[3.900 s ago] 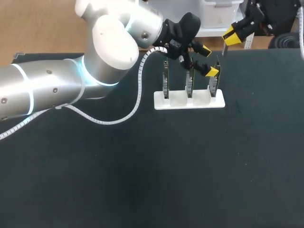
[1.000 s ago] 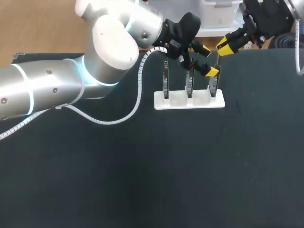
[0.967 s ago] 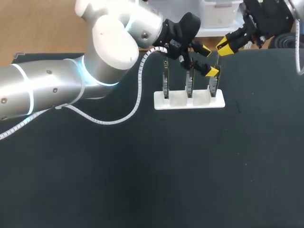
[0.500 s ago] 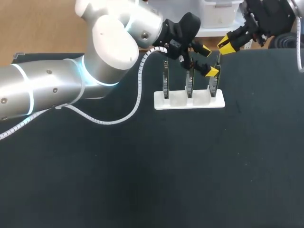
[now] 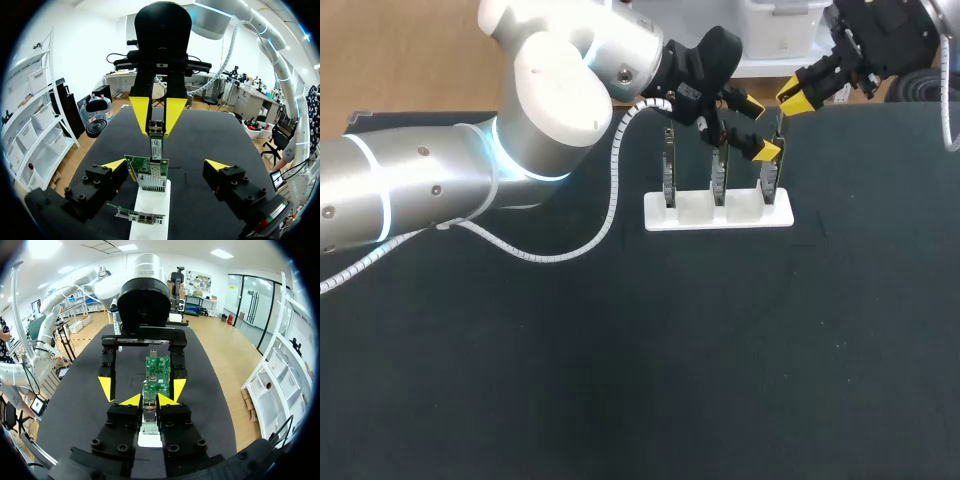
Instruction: Pick up the optical module with the left hand, and insert it into the network port with the right hand.
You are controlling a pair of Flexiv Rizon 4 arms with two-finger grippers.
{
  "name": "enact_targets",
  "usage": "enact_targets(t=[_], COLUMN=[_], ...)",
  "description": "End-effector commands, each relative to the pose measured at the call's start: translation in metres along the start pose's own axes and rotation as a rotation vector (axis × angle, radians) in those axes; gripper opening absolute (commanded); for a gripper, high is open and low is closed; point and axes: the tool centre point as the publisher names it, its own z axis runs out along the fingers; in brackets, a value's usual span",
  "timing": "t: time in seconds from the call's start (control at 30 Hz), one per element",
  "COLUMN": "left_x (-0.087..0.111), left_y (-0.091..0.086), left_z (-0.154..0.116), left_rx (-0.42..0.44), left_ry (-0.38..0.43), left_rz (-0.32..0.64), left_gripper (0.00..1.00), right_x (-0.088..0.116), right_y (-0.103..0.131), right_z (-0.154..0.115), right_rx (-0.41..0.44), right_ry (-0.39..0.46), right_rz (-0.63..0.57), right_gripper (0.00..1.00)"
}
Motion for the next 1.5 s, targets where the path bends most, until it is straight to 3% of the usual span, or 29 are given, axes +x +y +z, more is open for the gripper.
enact_targets(t=[0.03,1.5], left_x=[-0.0002,-0.0002], left_y=[0.0015,0.0015], left_z=[0.0004,0.0004], left_rx=[0.003,0.003], left_ry=[0.002,0.002], left_rz=[0.001,0.001], left_gripper=[1.0,1.0], right_x=[-0.0005,0.0001], right_y=[-0.0015,-0.0019], right_z=[0.0005,0.0037], right_rx=[-0.002,0.017], right_ry=[-0.002,-0.002], right_rz=[0.0,-0.006], right_gripper=[0.0,0.0])
